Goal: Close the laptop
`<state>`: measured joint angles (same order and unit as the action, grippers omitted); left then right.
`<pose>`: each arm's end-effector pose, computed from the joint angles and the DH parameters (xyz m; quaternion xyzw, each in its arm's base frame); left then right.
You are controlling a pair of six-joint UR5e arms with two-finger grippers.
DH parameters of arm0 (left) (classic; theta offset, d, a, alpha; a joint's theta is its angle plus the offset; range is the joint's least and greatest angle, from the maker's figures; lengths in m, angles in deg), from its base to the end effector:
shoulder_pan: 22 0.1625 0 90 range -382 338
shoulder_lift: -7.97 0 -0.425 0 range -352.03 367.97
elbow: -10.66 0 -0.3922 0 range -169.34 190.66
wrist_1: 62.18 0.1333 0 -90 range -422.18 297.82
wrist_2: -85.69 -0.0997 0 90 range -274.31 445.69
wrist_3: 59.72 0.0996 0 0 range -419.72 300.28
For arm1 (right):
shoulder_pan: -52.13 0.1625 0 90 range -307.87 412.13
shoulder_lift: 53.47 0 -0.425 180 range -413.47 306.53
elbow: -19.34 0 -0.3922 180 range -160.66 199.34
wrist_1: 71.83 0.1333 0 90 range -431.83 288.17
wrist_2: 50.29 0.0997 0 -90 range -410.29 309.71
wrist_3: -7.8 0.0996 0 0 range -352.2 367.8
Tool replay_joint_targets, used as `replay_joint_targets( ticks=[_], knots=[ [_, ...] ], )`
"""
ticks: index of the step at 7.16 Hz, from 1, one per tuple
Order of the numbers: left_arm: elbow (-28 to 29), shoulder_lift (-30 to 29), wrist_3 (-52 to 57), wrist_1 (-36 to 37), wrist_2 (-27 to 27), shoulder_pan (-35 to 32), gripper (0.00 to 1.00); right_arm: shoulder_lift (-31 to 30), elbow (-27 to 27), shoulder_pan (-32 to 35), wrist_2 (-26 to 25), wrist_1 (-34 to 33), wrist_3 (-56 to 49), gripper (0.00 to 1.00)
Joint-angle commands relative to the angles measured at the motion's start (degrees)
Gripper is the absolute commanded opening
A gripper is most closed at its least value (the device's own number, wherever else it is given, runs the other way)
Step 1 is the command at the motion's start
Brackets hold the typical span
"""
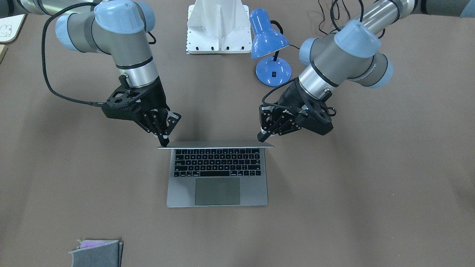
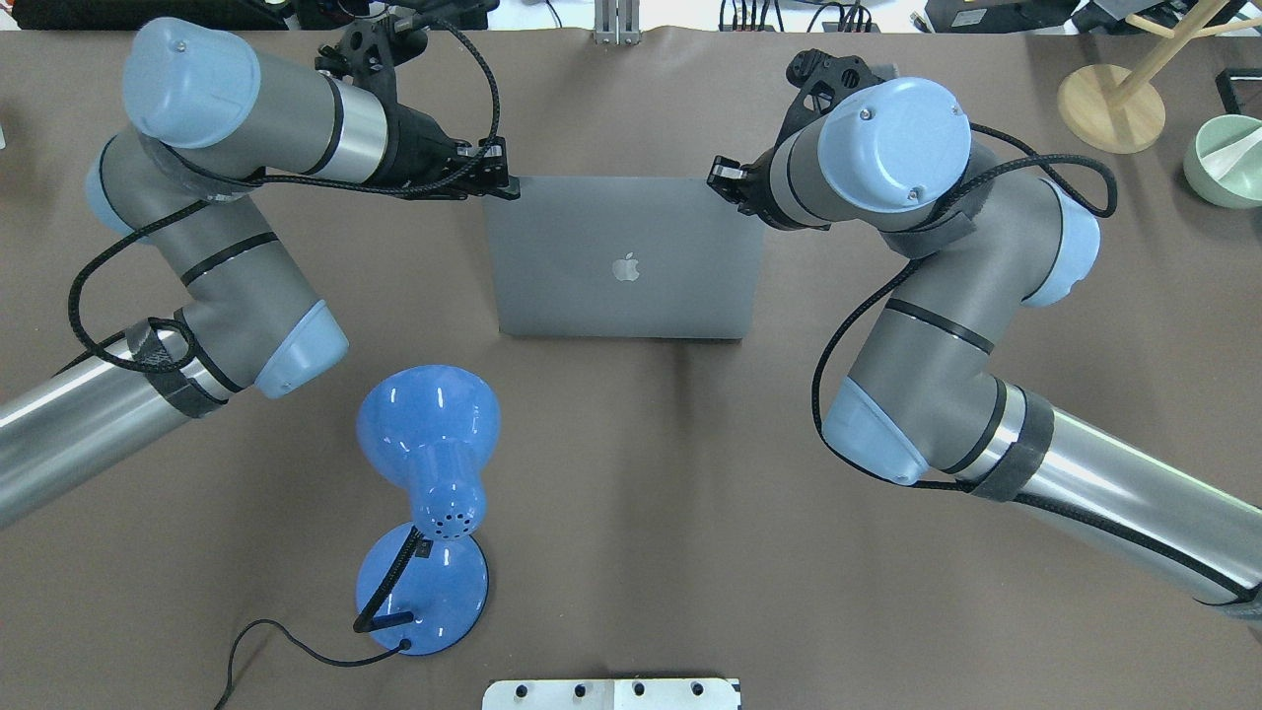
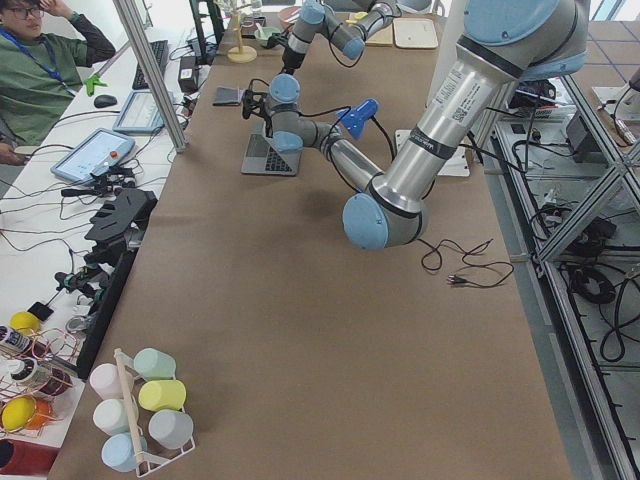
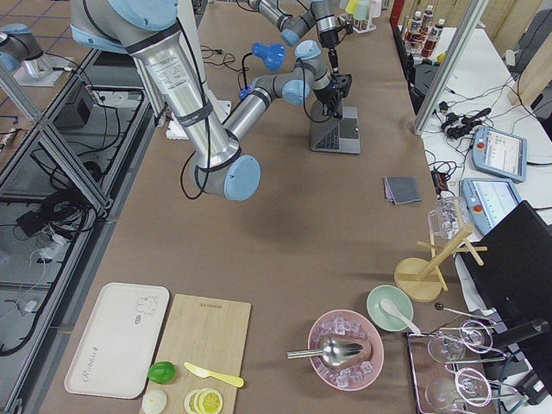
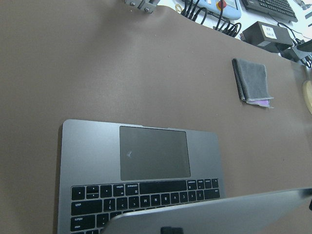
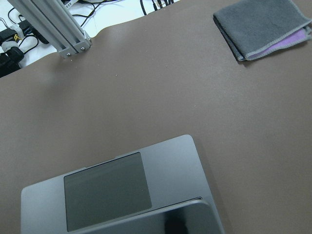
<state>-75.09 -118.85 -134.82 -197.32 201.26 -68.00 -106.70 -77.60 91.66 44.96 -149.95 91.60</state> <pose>0.4173 -0.5621 0.2133 0.1615 0.6147 -0.0698 0.7688 -0.4424 -0.5261 0.2057 0.1437 -0.4450 0.2330 0.8527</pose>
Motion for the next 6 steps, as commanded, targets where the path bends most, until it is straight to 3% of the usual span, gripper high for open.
replay_joint_targets(
  ticks=[1,6],
  knots=[
    [3.5,-1.6,1.9,-0.1,-0.5,-0.4,0.0,1.4,6.0,0.2,-0.2,5.5,0.0,0.0],
    [15.9,-8.5,5.1,-0.3,-5.5,-0.2,0.0,4.2,13.9,0.5,-1.2,8.7,0.0,0.0]
  ],
)
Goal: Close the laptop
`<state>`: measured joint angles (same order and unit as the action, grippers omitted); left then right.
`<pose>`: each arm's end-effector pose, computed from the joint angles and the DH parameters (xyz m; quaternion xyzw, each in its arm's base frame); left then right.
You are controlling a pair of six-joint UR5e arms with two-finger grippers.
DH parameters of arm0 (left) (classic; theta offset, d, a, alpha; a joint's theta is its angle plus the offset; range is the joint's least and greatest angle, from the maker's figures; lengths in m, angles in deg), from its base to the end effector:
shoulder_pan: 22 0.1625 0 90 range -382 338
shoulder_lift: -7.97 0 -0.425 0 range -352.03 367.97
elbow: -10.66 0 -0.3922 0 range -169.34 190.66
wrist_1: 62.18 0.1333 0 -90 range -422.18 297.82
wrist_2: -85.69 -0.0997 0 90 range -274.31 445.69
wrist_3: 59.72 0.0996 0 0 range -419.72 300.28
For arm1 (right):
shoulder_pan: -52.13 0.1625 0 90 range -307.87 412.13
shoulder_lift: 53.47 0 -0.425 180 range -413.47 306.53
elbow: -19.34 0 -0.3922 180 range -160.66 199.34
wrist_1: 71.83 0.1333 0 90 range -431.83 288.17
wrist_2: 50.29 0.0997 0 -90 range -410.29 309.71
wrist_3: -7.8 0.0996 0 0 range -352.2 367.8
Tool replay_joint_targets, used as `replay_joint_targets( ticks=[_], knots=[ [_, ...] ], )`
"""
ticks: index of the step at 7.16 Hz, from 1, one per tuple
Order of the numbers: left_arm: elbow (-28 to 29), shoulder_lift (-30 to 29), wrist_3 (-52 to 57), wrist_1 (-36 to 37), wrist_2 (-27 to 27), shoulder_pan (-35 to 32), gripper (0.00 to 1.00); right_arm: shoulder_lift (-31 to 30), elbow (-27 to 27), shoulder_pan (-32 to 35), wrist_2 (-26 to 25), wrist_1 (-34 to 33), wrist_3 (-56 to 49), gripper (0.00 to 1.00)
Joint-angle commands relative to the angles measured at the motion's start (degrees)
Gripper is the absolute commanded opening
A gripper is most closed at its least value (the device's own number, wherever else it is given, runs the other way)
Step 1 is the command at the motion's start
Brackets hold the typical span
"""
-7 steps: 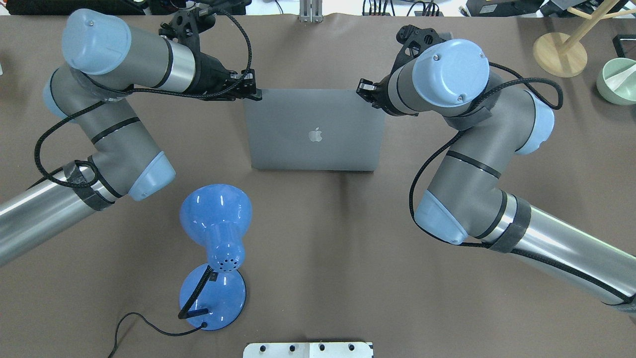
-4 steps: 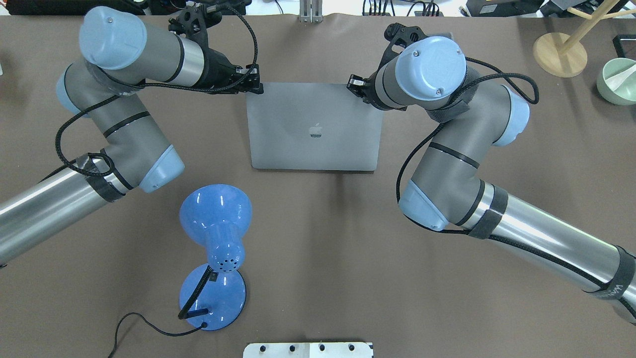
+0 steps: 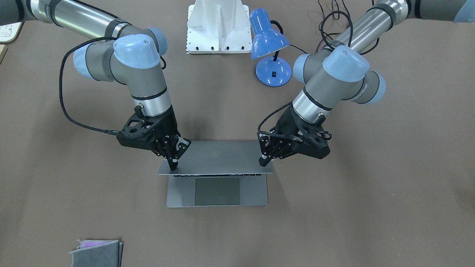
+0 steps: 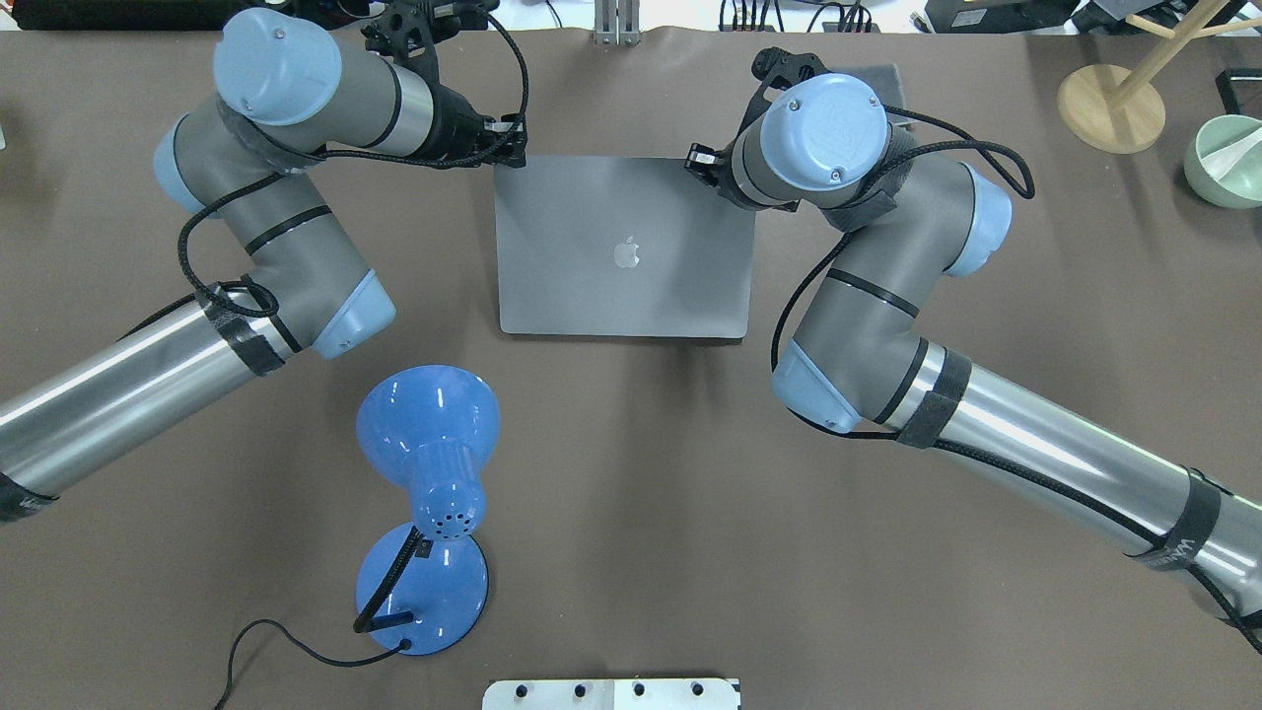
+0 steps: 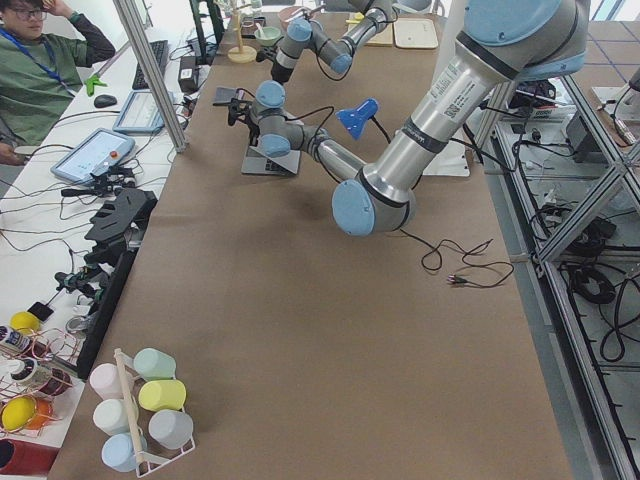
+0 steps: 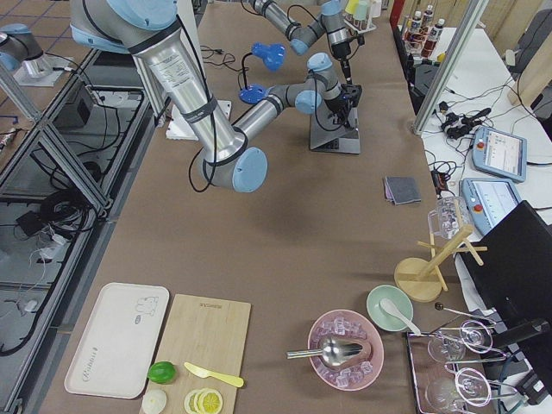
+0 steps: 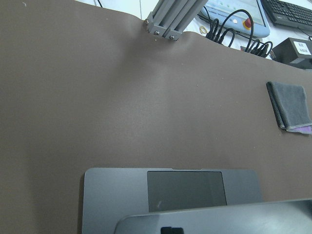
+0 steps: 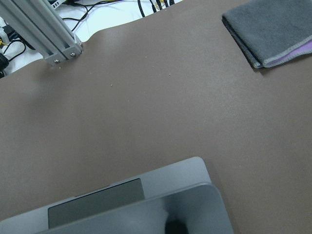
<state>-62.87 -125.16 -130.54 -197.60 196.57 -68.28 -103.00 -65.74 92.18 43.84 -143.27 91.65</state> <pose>0.4548 -0.6171 0.2305 0.1896 0.5660 -0.0827 0.7981 -0.4806 -0.5688 0.2353 0.1488 -0.4307 0.2438 0.8561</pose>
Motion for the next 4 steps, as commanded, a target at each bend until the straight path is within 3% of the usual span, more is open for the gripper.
replay_joint_targets(
  ticks=[1,4],
  knots=[
    [5.5,-3.3,0.9,0.0,-2.2,0.0,0.0,0.6,5.3,0.0,-0.5,6.3,0.0,0.0],
    [12.2,-5.4,4.6,0.0,-4.3,0.3,0.0,3.8,13.3,0.0,-1.0,9.8,0.0,0.0]
  ],
)
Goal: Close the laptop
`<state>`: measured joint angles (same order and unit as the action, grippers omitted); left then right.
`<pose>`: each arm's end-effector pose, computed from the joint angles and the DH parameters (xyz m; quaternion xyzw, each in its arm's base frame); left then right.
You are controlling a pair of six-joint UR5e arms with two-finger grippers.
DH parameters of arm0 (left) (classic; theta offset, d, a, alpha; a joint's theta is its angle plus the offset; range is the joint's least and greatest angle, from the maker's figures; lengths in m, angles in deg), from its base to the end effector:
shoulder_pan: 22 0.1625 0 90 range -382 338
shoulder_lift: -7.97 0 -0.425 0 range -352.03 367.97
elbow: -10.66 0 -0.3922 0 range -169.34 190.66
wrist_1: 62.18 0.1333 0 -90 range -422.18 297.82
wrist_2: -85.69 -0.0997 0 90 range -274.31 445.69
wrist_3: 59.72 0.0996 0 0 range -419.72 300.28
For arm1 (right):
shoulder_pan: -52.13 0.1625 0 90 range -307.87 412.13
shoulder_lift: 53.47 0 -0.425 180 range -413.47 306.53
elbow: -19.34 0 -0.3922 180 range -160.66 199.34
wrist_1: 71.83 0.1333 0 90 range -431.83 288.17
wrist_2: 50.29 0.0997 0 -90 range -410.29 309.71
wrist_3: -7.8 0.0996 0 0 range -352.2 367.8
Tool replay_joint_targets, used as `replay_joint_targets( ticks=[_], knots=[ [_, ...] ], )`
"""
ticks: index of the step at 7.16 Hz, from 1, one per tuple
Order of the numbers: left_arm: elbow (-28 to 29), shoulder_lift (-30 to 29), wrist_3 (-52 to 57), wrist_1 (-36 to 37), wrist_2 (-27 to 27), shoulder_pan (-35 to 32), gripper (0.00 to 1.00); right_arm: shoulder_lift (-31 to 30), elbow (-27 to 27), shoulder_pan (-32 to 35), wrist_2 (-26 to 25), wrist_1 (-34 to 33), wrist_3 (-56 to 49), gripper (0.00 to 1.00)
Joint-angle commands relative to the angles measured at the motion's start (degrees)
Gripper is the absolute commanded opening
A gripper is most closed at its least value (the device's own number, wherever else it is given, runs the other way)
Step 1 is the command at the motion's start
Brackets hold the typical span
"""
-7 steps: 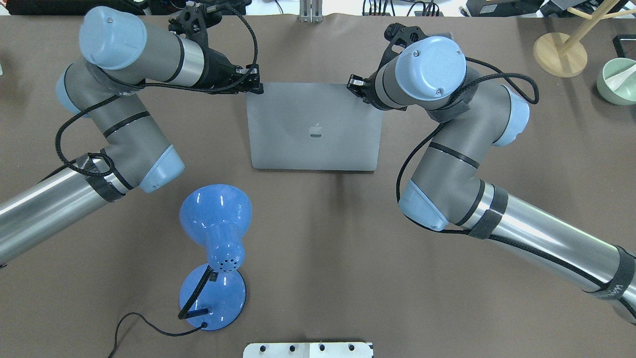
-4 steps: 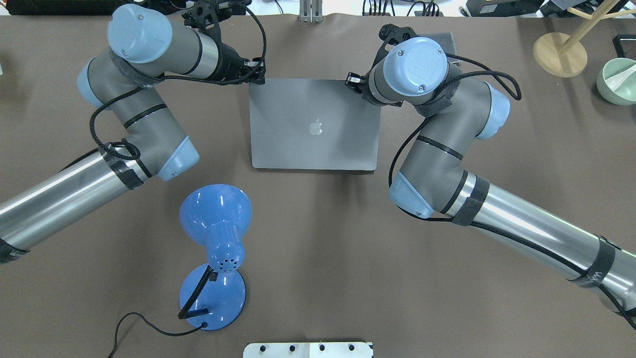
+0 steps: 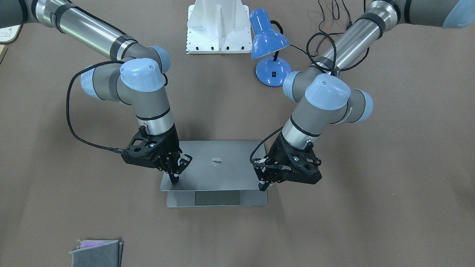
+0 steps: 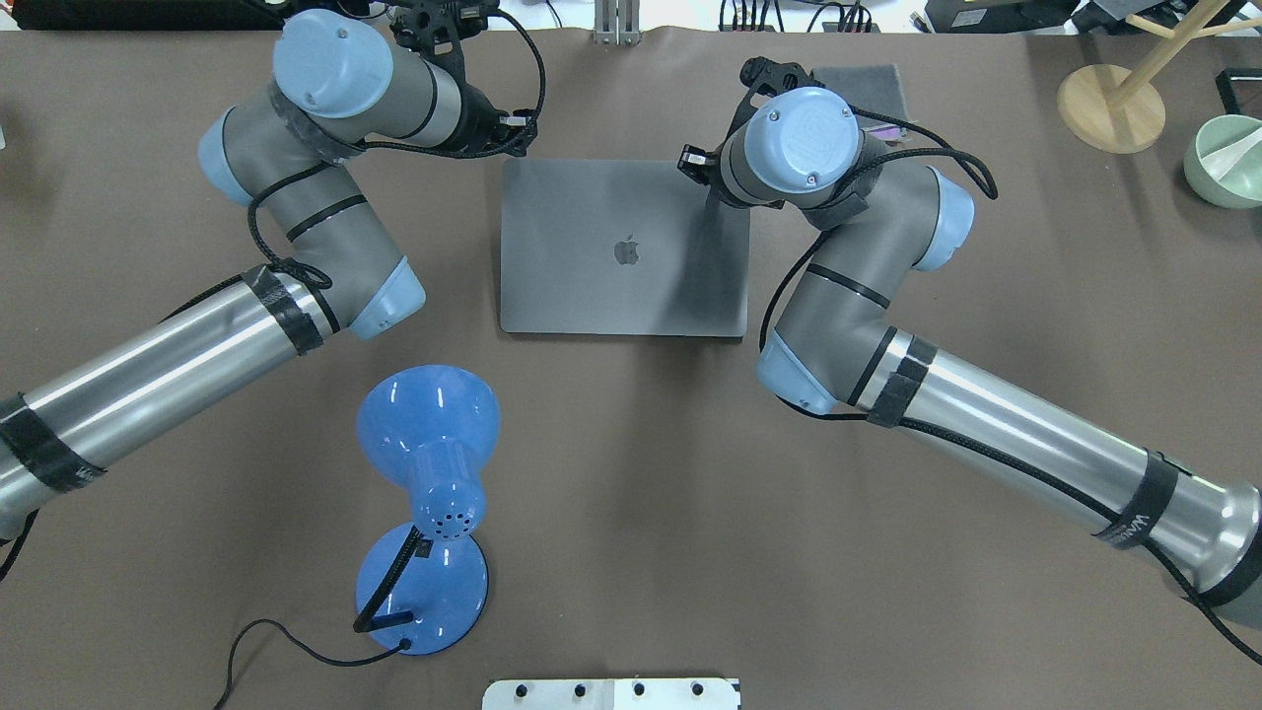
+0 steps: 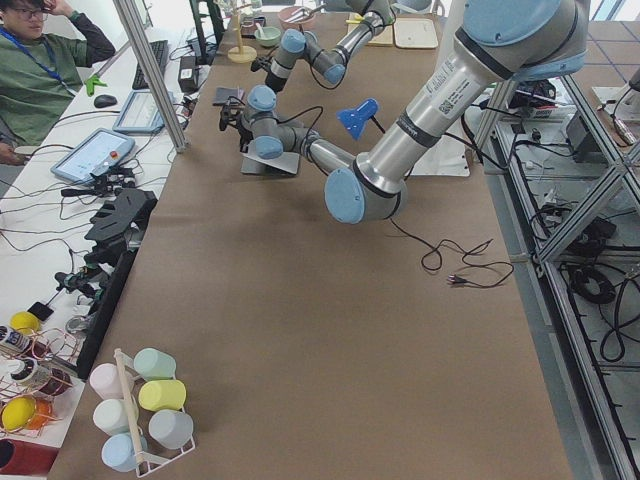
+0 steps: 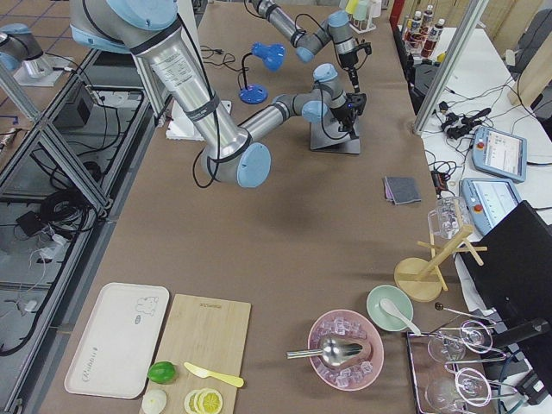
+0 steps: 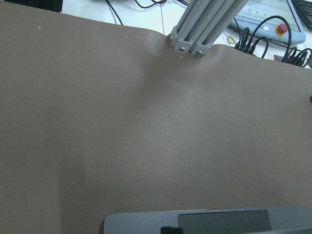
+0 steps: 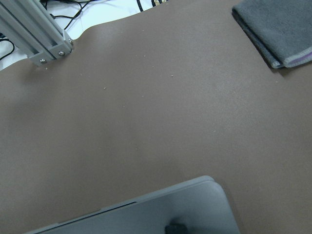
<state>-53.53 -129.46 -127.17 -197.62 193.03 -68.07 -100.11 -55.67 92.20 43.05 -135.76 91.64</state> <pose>0.4832 -0.6509 0.2507 0.2040 0.5219 -0.0864 0.8237 -0.5116 -0.5969 0.2619 0.1557 -0.4307 0.2465 0.8541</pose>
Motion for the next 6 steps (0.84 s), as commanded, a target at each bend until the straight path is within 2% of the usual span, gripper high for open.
replay_joint_targets(
  ticks=[1,6],
  knots=[
    [4.8,-1.6,2.7,0.0,-1.9,0.4,0.0,1.0,4.9,0.0,-0.2,3.6,0.0,0.0],
    [9.4,-2.8,5.7,0.1,-3.8,2.3,0.0,4.2,10.6,-0.5,-0.2,3.5,0.0,0.0]
  ],
)
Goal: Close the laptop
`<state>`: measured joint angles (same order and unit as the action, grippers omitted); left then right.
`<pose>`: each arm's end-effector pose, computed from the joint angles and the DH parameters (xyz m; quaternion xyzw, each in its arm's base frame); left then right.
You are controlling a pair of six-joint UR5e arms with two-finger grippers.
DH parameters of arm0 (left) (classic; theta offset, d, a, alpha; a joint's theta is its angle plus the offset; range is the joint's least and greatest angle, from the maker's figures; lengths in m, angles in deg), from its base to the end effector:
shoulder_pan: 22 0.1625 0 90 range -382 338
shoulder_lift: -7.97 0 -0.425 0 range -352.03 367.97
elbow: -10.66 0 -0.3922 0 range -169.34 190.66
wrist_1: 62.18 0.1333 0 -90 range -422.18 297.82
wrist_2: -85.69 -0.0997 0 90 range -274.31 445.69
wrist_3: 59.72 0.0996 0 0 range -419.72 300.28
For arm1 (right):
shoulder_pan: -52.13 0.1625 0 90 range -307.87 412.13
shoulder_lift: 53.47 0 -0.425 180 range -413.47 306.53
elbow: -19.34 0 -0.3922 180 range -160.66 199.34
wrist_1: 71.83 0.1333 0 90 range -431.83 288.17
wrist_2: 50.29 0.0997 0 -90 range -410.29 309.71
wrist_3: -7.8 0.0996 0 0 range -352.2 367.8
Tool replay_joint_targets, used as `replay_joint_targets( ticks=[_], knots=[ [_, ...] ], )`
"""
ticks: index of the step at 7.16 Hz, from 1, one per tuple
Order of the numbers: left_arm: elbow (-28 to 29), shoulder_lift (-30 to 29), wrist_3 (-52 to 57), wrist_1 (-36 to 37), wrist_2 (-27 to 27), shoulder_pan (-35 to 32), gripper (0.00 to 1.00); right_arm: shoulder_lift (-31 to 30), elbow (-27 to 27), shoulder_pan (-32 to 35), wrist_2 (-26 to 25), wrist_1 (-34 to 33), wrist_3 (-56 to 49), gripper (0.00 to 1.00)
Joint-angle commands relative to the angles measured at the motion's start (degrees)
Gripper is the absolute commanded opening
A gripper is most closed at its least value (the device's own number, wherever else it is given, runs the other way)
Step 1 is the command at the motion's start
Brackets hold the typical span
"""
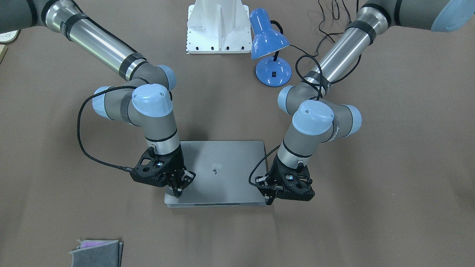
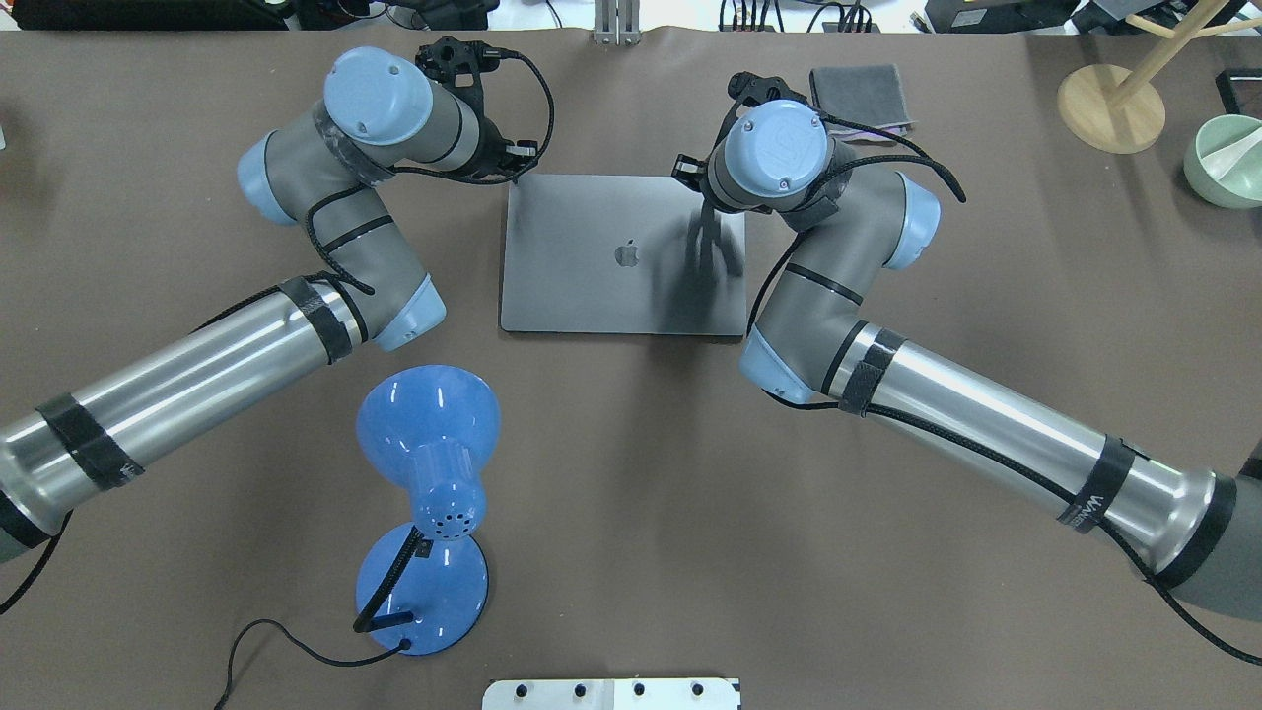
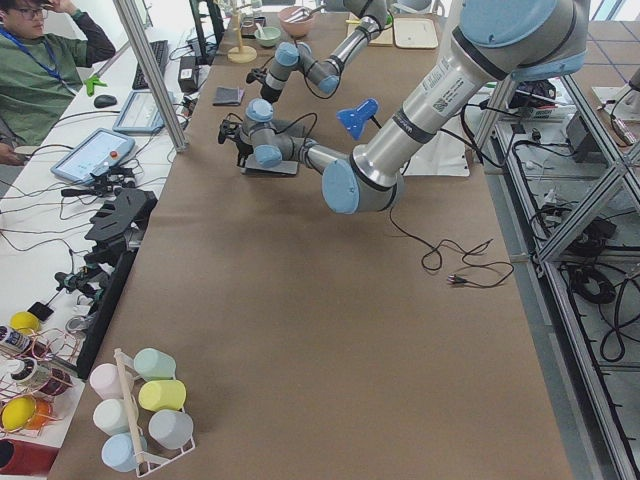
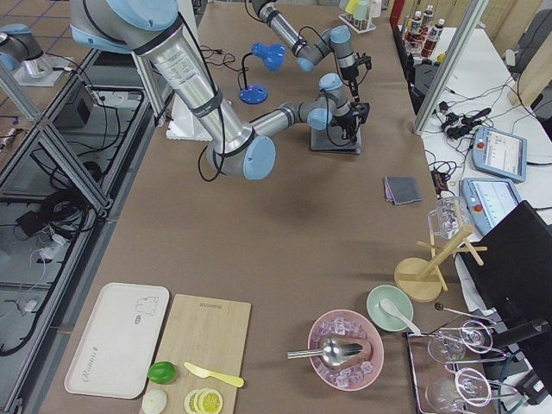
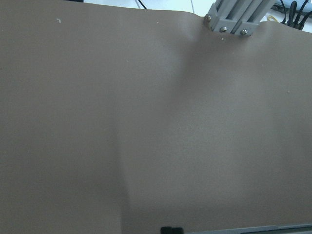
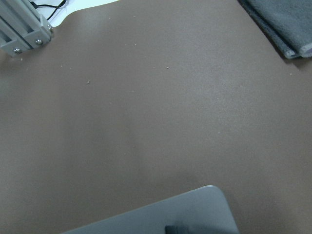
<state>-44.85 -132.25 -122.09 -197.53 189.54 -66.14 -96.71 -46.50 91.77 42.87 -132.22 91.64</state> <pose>0.5244 -0.6614 0.2876 0.2115 0.4696 -0.0621 0.8549 -0.5433 -0.6160 0.2851 0.1483 -0.4148 0.2469 0.8631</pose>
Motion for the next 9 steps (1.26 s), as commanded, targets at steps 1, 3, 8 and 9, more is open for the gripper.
replay_joint_targets(
  ticks=[1,3,8,9],
  knots=[
    [0.8,-0.1,1.0,0.0,-0.3,0.5,0.0,0.8,1.7,-0.3,0.0,0.0,0.0,0.0],
    [0.9,-0.4,1.0,0.1,-0.3,1.3,0.0,0.8,2.0,-0.4,0.0,0.0,-0.1,0.0],
    [1.5,-0.5,1.0,0.2,-1.6,1.9,0.0,0.8,2.4,-0.4,0.1,0.0,-0.3,0.0],
    [1.6,-0.5,1.0,0.1,-1.6,1.9,0.0,0.8,2.4,-0.4,0.2,0.0,-0.4,0.0]
  ],
)
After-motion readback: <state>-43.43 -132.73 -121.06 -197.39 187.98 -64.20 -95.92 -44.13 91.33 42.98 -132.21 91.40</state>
